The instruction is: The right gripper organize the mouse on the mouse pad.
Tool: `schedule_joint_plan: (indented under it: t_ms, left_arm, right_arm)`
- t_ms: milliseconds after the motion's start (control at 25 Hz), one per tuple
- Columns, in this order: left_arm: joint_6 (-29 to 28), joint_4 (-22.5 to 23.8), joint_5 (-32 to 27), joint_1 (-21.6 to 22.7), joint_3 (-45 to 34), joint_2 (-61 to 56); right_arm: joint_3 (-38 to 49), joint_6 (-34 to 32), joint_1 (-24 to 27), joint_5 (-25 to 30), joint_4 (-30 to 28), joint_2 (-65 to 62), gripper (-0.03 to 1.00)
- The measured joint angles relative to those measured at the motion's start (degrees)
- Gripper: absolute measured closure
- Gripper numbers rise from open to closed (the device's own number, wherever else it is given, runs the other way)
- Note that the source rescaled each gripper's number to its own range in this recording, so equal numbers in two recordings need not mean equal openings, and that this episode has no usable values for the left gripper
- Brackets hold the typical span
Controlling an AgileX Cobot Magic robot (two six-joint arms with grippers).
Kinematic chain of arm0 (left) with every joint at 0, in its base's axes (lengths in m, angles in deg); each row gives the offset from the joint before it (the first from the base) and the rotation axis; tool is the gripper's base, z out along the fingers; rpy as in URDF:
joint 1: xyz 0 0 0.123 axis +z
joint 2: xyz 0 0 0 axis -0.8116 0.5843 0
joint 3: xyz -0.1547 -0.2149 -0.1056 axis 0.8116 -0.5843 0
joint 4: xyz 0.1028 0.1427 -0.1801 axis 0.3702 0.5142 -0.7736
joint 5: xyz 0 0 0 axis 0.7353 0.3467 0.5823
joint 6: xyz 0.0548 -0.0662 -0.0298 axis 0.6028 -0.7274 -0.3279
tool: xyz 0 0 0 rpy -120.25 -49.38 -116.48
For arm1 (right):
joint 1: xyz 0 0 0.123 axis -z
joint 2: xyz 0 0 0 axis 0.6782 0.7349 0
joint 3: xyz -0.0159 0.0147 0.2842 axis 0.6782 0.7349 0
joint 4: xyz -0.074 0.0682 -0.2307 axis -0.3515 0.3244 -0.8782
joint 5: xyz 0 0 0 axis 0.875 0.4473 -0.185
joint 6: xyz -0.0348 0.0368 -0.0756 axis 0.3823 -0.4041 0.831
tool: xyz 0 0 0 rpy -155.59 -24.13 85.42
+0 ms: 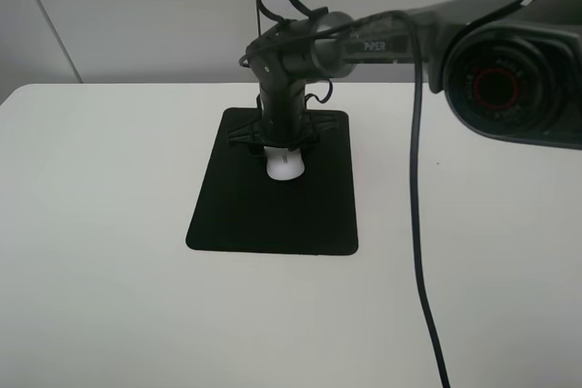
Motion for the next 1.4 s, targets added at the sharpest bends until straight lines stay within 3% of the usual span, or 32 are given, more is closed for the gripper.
schedule_joint_plan:
  t_ms: [200,240,360,400,600,840,1200,1400]
  left_arm:
    - [0.0,0.0,0.0,0.0,0.0,0.0]
    - [0.0,0.0,0.0,0.0,0.0,0.0]
    - [0.0,0.0,0.0,0.0,0.0,0.0]
    - [0.0,0.0,0.0,0.0,0.0,0.0]
    - [0.0,0.0,0.0,0.0,0.0,0.0]
    - [0.0,0.0,0.0,0.0,0.0,0.0]
    - [0.0,0.0,0.0,0.0,0.0,0.0]
    - [0.0,0.0,0.0,0.0,0.0,0.0]
  right_arm:
    - [0.0,0.0,0.0,0.0,0.0,0.0,0.97]
    - [0.0,0.0,0.0,0.0,0.0,0.0,0.92]
    - [0.0,0.0,0.0,0.1,-0.1,0.0,0.6]
    - [0.0,0.0,0.0,0.1,-0.1,0.0,0.54]
    - [0.0,0.0,0.0,0.1,0.0,-0.1,0.44]
    - [-0.5,1.1,0.0,1.1,0.0,-2.2,0.42]
    - [-0.9,2.8,0.0,7.7,-5.0,-8.7,0.42]
    - [0.6,6.9,0.5,10.9,-1.5,-11.9,0.42]
